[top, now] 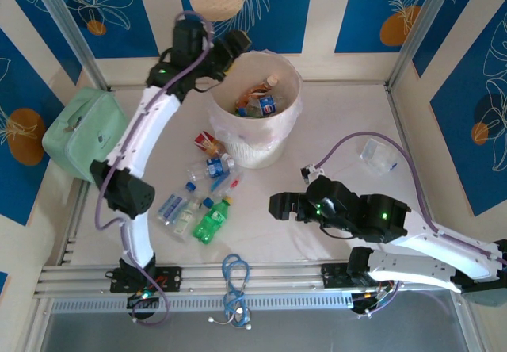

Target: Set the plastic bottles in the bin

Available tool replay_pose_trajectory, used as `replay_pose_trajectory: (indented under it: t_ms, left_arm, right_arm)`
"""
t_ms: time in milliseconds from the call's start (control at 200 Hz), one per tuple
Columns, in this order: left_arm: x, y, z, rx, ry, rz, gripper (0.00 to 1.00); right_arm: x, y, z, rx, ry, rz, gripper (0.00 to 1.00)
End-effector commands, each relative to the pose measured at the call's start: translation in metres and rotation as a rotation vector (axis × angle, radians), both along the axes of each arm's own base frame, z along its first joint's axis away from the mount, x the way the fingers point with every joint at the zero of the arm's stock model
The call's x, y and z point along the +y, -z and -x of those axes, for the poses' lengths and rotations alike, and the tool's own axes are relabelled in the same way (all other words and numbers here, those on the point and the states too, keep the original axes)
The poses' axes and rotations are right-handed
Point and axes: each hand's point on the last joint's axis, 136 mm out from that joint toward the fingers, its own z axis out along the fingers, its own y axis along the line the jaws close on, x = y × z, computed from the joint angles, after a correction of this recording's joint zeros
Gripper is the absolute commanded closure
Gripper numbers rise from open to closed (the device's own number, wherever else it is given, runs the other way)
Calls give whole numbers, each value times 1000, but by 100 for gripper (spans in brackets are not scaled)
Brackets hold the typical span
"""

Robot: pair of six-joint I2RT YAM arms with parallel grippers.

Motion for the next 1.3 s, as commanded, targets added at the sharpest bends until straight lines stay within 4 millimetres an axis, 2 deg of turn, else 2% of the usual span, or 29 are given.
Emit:
replay_pose_trajectory:
  t_ms: [0, 75, 180, 240, 330, 445, 750, 960, 1145, 1296]
  left_arm:
    - [79, -35, 35, -68, -135, -71, 18]
    - [119, -12, 45, -9, -208, -59, 19]
    - [166, 40, 58, 132, -288, -24, 25]
    - [182, 71, 63, 211, -316, -23, 28]
    - [192, 110, 67, 299, -333, -77, 28]
    - [187, 151, 64, 395, -309, -101, 27]
    - [156, 238, 47, 562, -232, -198, 22]
    - [129, 276, 36, 626, -182, -239, 22]
    - [125, 308, 34, 702, -192, -312, 22]
    - [120, 324, 34, 738, -192, -340, 22]
  right_arm:
    - [-2, 0, -2, -11, 21, 2, 0]
    - [1, 1, -2, -10, 13, 2, 0]
    - [7, 2, -2, -7, 0, 8, 0]
    - [10, 3, -2, -6, -6, 13, 0]
    - [16, 3, -2, -5, -17, 19, 0]
    - [21, 6, 0, 0, -28, 30, 0]
    - [28, 15, 2, 10, -40, 57, 0]
    - [33, 20, 2, 19, -45, 67, 0]
    - [36, 22, 1, 21, -49, 78, 0]
    - [36, 23, 0, 23, -50, 84, 0]
